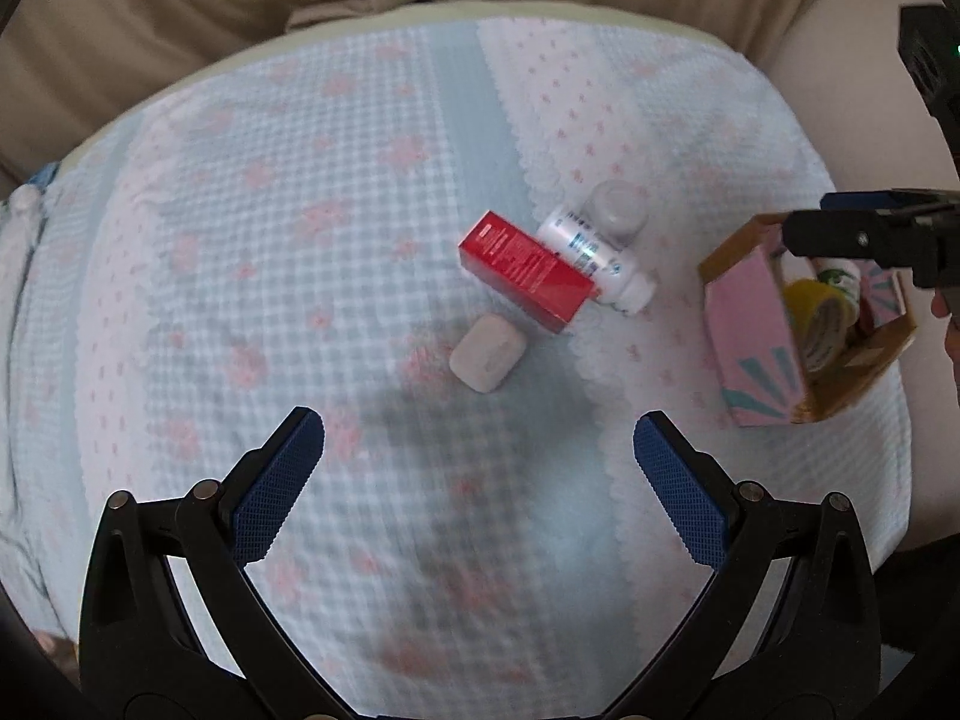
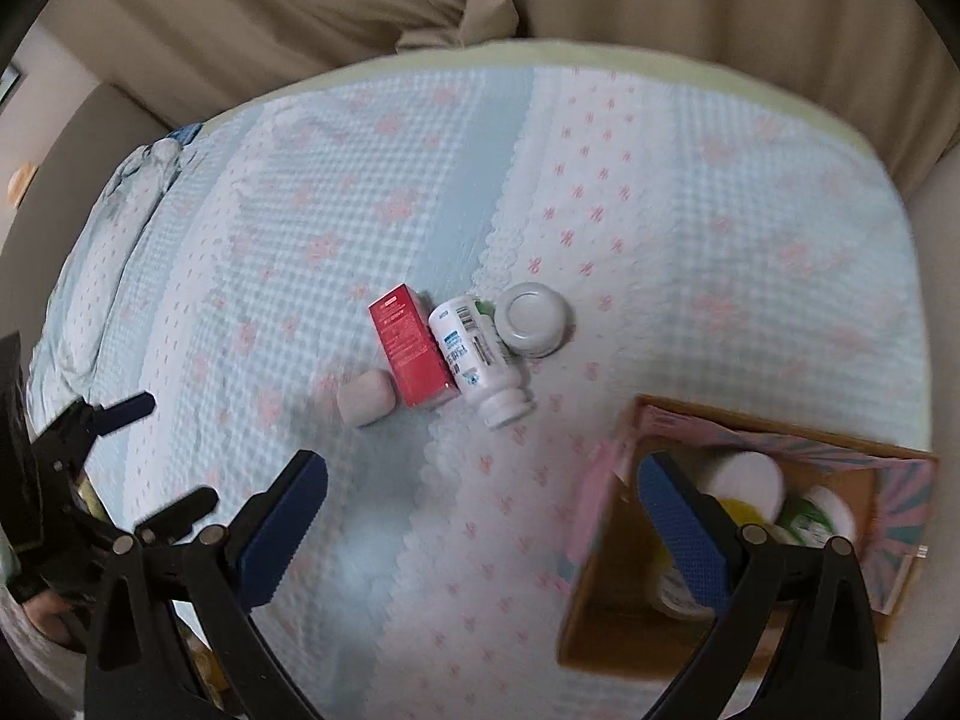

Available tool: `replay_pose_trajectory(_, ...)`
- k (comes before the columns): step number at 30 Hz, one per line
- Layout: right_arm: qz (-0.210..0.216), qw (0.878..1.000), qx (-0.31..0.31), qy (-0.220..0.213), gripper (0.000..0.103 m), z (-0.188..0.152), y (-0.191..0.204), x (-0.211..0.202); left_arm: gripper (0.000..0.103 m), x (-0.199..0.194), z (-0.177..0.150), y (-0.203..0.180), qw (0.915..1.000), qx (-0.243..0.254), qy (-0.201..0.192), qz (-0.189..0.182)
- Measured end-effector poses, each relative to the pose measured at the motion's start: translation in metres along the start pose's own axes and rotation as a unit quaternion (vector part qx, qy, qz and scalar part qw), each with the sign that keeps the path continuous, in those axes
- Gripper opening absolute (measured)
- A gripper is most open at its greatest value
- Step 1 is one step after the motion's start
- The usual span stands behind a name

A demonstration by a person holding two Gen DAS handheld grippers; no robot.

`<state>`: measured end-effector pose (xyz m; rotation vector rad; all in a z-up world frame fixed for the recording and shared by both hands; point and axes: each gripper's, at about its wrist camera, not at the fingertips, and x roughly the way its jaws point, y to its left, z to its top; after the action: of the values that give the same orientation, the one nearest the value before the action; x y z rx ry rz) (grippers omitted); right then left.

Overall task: Organize rigid objects
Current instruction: 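Move both tools back toward the red box and white bottle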

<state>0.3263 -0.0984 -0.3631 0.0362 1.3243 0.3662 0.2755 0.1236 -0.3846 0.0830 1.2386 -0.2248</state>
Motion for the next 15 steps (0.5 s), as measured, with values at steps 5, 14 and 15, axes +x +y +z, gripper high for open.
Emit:
replay_pose_trajectory(5, 0.02, 0.999, 0.028, 0.03, 0.103, 0.02, -0.005, 0.054, 0.101, 0.05, 0.014, 0.007, 0.9994, 0.026, 0.017, -0.014)
replay_pose_trajectory(14, -0.006, 0.998, -0.002, 0.055, 0.094, 0.04, -0.001, 0.128, 0.087, 0.139, 0.013, -0.002, 0.9933, 0.089, 0.071, -0.018)
replay_pose_trajectory(15, -0.025, 0.998, -0.006, 0.064, 0.094, 0.041, 0.003, 0.133, 0.087, 0.143, 0.012, -0.003, 0.9929, 0.092, 0.073, -0.02)
